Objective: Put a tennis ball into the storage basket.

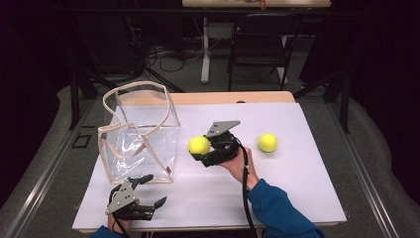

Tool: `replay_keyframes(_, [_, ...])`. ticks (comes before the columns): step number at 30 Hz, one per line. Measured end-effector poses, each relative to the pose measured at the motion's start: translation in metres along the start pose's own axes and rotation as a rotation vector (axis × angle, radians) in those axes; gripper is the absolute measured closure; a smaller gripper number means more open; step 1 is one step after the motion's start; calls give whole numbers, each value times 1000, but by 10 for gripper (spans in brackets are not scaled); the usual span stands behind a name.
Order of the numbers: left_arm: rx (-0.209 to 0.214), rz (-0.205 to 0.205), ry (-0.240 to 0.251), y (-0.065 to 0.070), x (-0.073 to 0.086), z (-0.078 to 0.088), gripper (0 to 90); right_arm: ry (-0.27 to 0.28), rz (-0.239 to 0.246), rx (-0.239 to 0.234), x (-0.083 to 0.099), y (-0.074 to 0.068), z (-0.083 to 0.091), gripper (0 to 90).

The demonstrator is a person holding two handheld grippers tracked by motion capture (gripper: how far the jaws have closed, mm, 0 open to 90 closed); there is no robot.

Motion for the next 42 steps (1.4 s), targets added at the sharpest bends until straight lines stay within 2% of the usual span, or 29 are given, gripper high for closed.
replay_keyframes(2, [2,2,4,0,0,1,158,5,-8,-3,-7,7,1,258])
replay_keyframes(22, [-3,-1,4,0,0,2,158,-2,-3,-10,-25,13,-1,258])
replay_keyframes(30, [-4,0,5,0,0,2,158,-4,-1,-7,-26,13,-1,258])
replay_keyframes(32, [-4,2,4,-1,0,1,158,-4,2,3,-32,18,1,258])
replay_keyframes(42, [-5,-2,6,-1,0,2,158,-11,19,15,-40,21,2,259])
Point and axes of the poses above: each handheld gripper's, and its own axes: z roughly backward along the jaws, x roughly out of its underside, y roughly to its right, the point moved 6 cm from there along -z, roughly forward along the jaws, and after that the axes turned 13 degrees about -y, right-handed, at the moved point
